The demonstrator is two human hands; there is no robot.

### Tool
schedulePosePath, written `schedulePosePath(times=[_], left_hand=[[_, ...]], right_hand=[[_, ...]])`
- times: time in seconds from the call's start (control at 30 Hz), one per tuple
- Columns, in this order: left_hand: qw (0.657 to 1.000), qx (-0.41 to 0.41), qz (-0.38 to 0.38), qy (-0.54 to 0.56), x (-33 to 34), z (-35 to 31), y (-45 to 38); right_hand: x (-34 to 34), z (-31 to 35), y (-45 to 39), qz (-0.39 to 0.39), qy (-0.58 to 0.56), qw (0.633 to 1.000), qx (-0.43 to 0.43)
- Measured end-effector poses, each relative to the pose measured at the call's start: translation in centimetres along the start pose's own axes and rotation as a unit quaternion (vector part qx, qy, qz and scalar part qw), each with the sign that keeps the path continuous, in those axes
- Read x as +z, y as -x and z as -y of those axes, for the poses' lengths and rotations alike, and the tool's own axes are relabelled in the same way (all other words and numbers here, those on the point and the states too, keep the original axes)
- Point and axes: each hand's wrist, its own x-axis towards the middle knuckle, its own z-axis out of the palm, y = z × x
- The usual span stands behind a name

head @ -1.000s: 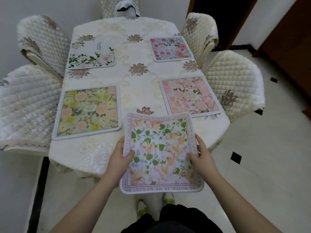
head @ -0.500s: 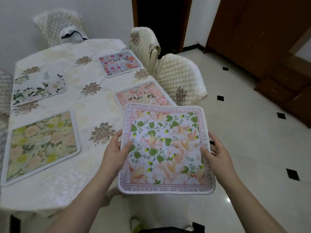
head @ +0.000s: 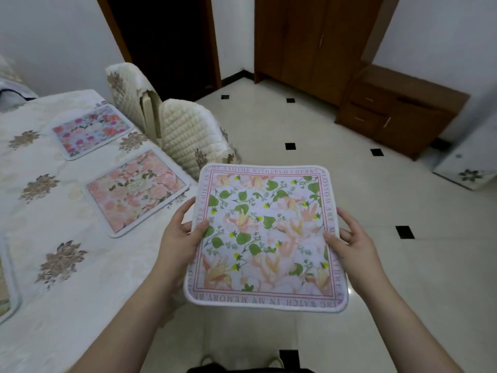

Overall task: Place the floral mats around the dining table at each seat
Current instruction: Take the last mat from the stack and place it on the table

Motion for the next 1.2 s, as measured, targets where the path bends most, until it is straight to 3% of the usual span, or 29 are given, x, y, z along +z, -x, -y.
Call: schedulePosePath(times=[0.3, 0.73, 1.0, 1.2], left_hand=[[0.999, 0.018, 0.014, -0.031, 3.3, -1.5, -4.0], [0.993, 0.022, 0.068, 0.094, 5.7, -4.7, -16.2], [0.993, 0.044, 0.096, 0.053, 8.2, -6.6, -22.8], [0.996, 0.046, 0.072, 0.016, 12.4, -7.3, -28.3]], right_hand=[[-1.5, 0.8, -4.2, -0.017, -0.009, 1.000, 0.003], [1.3, 4.6, -13.9, -0.060, 0.012, 0.998, 0.000], [1.3, 6.4, -19.6, -0.084, 0.012, 0.996, -0.001], [-0.9, 7.6, -26.2, -0.079, 0.003, 0.997, -0.006]])
